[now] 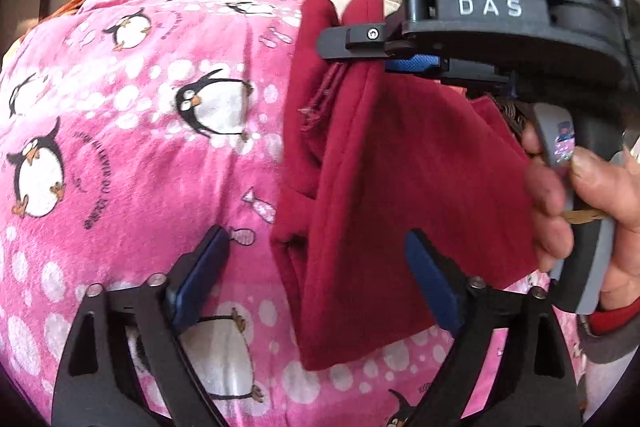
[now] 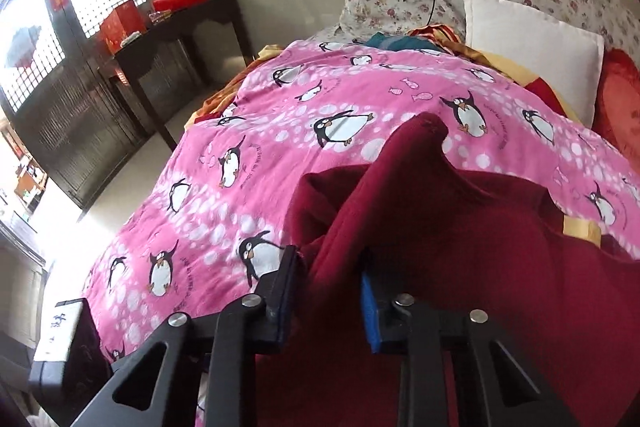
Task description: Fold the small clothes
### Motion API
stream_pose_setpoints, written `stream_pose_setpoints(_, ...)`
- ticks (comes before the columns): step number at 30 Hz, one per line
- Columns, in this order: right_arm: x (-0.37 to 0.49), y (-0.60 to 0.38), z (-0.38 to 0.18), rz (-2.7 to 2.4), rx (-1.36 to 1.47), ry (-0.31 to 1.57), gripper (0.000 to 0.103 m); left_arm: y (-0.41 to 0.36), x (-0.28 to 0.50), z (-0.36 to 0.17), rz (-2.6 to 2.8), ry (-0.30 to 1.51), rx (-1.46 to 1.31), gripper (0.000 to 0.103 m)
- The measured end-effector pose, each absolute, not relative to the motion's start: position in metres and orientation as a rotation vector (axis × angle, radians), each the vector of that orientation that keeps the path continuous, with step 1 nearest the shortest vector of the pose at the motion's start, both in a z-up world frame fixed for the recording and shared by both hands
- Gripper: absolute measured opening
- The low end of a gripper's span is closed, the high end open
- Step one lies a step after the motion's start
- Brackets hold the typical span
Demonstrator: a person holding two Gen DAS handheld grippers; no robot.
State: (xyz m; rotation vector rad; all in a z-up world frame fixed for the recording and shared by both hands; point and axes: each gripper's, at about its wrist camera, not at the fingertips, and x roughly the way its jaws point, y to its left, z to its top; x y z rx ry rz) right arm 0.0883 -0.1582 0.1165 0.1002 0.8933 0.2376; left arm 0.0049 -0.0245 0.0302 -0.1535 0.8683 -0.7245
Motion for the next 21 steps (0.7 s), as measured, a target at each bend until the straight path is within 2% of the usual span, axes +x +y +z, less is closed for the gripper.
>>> stream_pose_setpoints(2, 0.087, -0.159, 0.116, 0.242, 0.11, 0.895, 0.02, -0.035, -0.004, 0.033, -0.712, 0.859, -0.104, 0.094)
stream_pose_setpoints(7, 0.084, -0.16, 0.114, 0.242, 0.14, 0.884, 0.021, -0.033, -0.001, 0.032, -0.731, 0.864, -0.141, 0.094)
stream_pose_setpoints(8, 0.084, -0.158, 0.114, 0.234, 0.134, 0.887, 0.024, -0.032, 0.0, 0.032, -0.733, 0.865, -0.152, 0.094)
stream_pose_setpoints(10, 0.086, -0.152, 0.113, 0.22, 0.116, 0.9, 0.053, -0.032, 0.001, 0.032, -0.732, 0.865, -0.15, 0.094)
stream_pose_setpoints(17, 0.107, -0.131, 0.1, 0.172, 0.04, 0.973, 0.058, -0.032, -0.001, 0.031, -0.738, 0.863, -0.15, 0.094)
stream_pose_setpoints(21, 0.114, -0.12, 0.097, 0.159, -0.006, 0.994, 0.075, -0.027, -0.004, 0.031, -0.738, 0.864, -0.144, 0.094)
